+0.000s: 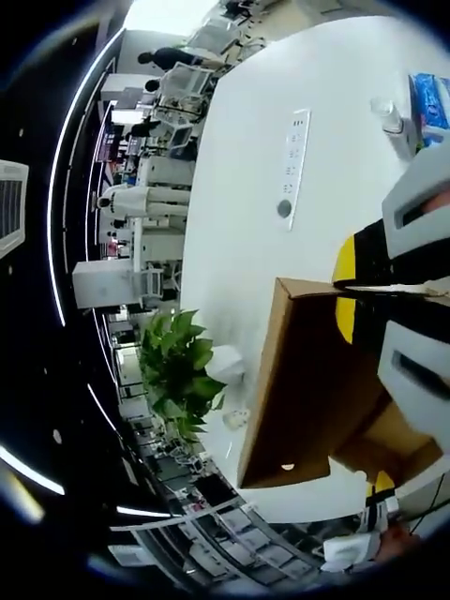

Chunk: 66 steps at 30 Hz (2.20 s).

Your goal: Operate the shoe box by opening the lid, removing the specified soft item, and placing it in the target area until the item is outside and the box remains undamaged.

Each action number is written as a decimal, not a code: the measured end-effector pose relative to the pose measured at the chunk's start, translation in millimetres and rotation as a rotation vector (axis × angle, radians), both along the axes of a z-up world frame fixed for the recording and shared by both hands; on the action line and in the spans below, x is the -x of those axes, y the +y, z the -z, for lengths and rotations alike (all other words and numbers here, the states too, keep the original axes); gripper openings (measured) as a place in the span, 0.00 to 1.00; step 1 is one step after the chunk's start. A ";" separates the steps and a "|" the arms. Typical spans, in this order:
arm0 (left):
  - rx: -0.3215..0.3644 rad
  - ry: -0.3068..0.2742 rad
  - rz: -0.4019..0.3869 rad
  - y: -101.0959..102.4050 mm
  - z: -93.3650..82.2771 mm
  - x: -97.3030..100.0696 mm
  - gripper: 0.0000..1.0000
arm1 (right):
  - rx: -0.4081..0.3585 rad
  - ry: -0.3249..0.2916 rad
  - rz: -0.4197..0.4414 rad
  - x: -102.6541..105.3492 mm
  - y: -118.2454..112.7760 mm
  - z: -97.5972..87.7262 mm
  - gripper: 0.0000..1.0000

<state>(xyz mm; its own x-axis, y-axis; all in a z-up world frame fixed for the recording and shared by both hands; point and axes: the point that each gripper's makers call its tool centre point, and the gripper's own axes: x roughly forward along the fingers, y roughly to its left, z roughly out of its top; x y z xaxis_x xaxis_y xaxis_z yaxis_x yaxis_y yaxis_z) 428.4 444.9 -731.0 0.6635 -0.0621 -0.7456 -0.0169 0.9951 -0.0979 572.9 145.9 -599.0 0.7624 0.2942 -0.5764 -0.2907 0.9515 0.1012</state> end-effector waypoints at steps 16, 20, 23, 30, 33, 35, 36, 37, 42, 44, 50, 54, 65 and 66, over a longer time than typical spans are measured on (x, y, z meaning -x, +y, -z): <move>0.007 0.000 -0.022 0.3 -0.1 -1.3 0.04 | 0.003 -0.054 0.001 18.5 -0.1 -8.1 0.00; 0.011 0.002 -0.032 -0.2 0.0 -1.9 0.04 | 0.018 -0.071 -0.007 23.0 1.7 -10.1 0.00; 0.015 0.001 -0.036 -0.1 0.1 -2.2 0.04 | 0.018 -0.078 -0.004 22.7 -0.9 -9.0 0.00; 0.021 0.001 -0.046 0.3 0.0 -3.1 0.04 | 0.026 -0.099 0.001 26.1 -5.0 -7.9 0.00; 0.024 0.000 -0.048 0.0 -0.3 -3.4 0.04 | 0.028 -0.106 0.003 29.2 -5.8 -7.9 0.00; 0.025 0.000 -0.049 -0.2 -0.5 -3.2 0.04 | 0.027 -0.110 0.006 31.4 -6.3 -7.7 0.00; 0.026 0.000 -0.048 -0.1 -0.6 -3.1 0.04 | 0.028 -0.114 0.006 33.2 -6.2 -7.8 0.00; 0.026 -0.001 -0.048 -0.1 -0.6 -3.2 0.04 | 0.031 -0.118 0.005 34.9 -6.3 -7.9 0.00; 0.023 -0.002 -0.048 -0.3 -0.6 -3.3 0.04 | 0.032 -0.132 0.005 42.5 -6.5 -8.2 0.00; 0.024 -0.002 -0.050 -0.4 -0.6 -3.2 0.04 | 0.035 -0.136 0.005 44.2 -6.5 -7.3 0.00; 0.025 -0.002 -0.054 -0.3 -0.7 -2.8 0.04 | 0.051 -0.152 -0.001 53.6 -6.1 -6.7 0.00; 0.026 -0.002 -0.055 0.0 -0.6 -2.9 0.04 | 0.052 -0.157 -0.002 58.2 -5.9 -5.5 0.00; 0.033 -0.003 -0.056 0.4 -0.4 -2.9 0.04 | 0.050 -0.183 0.009 75.2 -4.6 -2.3 0.00; 0.033 -0.003 -0.056 0.3 -0.4 -2.9 0.04 | 0.052 -0.185 0.008 76.9 -4.5 -1.6 0.00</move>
